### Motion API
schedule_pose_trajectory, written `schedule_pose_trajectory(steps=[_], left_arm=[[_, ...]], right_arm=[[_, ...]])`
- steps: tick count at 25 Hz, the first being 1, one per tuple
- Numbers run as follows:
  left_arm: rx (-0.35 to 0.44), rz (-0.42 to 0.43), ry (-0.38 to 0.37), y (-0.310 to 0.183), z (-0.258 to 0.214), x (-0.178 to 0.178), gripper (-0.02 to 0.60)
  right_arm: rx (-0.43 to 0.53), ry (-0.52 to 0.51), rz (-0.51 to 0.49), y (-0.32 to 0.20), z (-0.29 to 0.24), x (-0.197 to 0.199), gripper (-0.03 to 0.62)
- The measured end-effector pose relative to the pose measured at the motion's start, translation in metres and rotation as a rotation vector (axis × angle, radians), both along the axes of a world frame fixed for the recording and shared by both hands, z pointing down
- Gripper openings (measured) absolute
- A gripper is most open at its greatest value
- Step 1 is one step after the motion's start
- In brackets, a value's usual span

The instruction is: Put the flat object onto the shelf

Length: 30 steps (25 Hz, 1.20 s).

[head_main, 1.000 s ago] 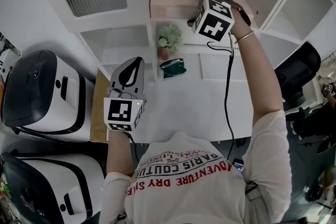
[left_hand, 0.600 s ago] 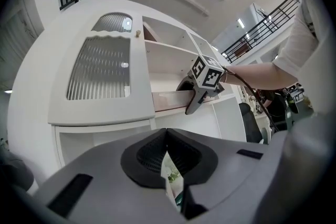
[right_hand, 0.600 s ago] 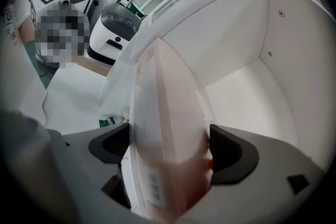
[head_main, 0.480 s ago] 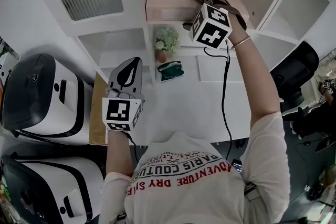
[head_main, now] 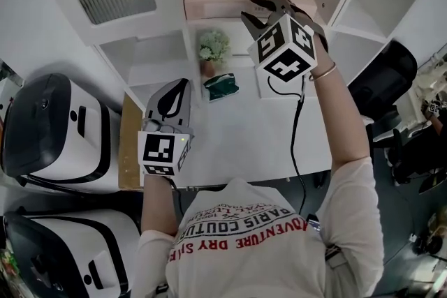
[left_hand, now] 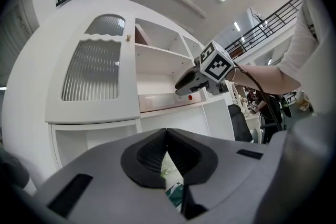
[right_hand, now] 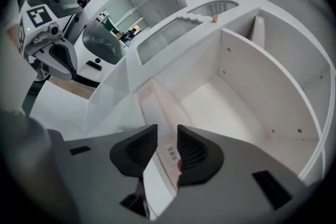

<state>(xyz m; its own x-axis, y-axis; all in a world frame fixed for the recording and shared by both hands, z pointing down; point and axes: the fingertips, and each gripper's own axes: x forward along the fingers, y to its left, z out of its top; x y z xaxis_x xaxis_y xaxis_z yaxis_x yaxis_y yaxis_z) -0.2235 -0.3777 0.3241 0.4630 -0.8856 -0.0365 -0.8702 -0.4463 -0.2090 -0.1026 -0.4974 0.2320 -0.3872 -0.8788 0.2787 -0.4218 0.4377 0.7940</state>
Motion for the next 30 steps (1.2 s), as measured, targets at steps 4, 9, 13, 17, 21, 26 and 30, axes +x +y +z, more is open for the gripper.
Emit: schedule_pose_trajectory(steps=[4, 9, 13, 17, 21, 26, 30], left_arm=[[-0.017, 0.021, -0.003, 0.014, 0.004, 0.002, 0.014], [-0.024, 0.039, 0.003, 0.030, 0.006, 0.005, 0.014], [-0.024, 0.048, -0.012, 0.037, 0.007, 0.008, 0.014], [-0.011, 0.045, -0.021, 0.040, 0.004, 0.007, 0.014], [-0.003, 0.036, -0.021, 0.041, 0.001, 0.005, 0.014], [-0.008, 0.016, -0.022, 0.035, 0.005, 0.003, 0.014], [-0.007, 0.002, -0.019, 0.030, 0.006, 0.003, 0.014]], right_arm=[[0.058, -0.105, 0.071, 0.020, -0.002, 0.010, 0.044], [0.064, -0.311, 0.078, 0.057, 0.007, 0.020, 0.028], [0.059, -0.437, 0.081, 0.083, 0.024, 0.031, 0.028], [0.034, -0.589, 0.092, 0.103, 0.045, 0.045, 0.028], [0.014, -0.714, 0.123, 0.118, 0.073, 0.067, 0.028], [0.016, -0.809, 0.152, 0.129, 0.097, 0.088, 0.028], [-0.003, -0.815, 0.144, 0.131, 0.106, 0.096, 0.028]])
